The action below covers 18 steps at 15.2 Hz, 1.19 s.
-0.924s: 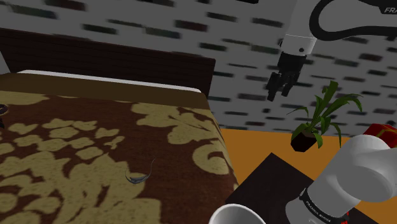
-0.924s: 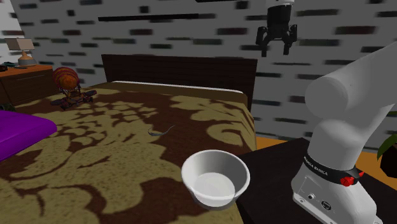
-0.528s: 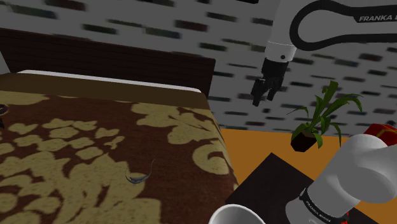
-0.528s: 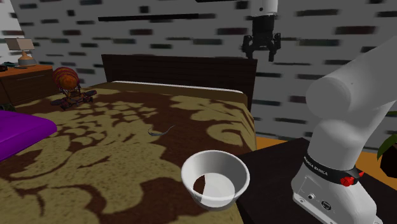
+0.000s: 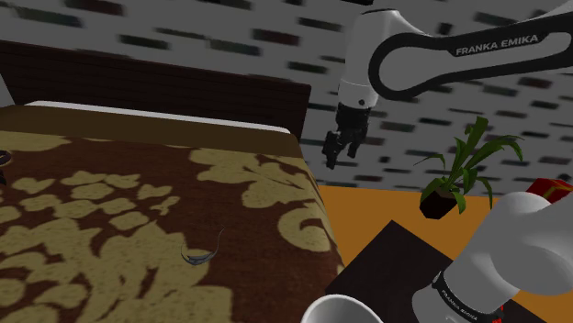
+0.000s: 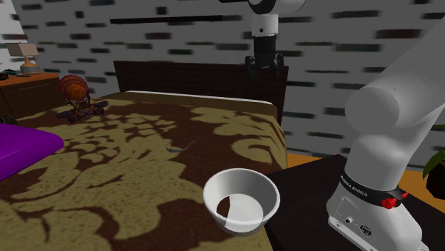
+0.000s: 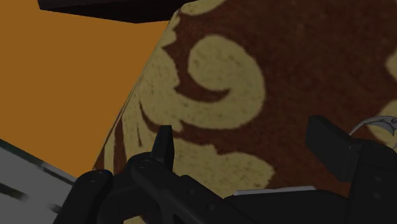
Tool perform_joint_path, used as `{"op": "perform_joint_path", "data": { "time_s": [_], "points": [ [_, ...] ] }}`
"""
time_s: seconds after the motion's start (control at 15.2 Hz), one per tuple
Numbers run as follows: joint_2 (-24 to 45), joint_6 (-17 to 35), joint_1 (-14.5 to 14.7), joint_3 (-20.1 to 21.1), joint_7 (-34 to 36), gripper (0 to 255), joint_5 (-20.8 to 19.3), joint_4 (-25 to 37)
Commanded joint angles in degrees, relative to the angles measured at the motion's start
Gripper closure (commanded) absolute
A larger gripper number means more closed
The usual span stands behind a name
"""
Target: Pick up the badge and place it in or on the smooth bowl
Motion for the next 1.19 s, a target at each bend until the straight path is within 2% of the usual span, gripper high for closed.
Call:
{"op": "perform_joint_path", "data": {
  "time_s": [0.0, 0.53, 1.12],
  "points": [
    [3.0, 2.4, 0.7, 1.2, 0.5, 0, 0.1, 0.8],
    [18.1, 10.6, 3.3, 6.6, 4.8, 0, -1.9, 7.6],
    [36.2, 15.6, 7.4, 10.6, 10.9, 0, -8.7, 19.5]
  ]
}}
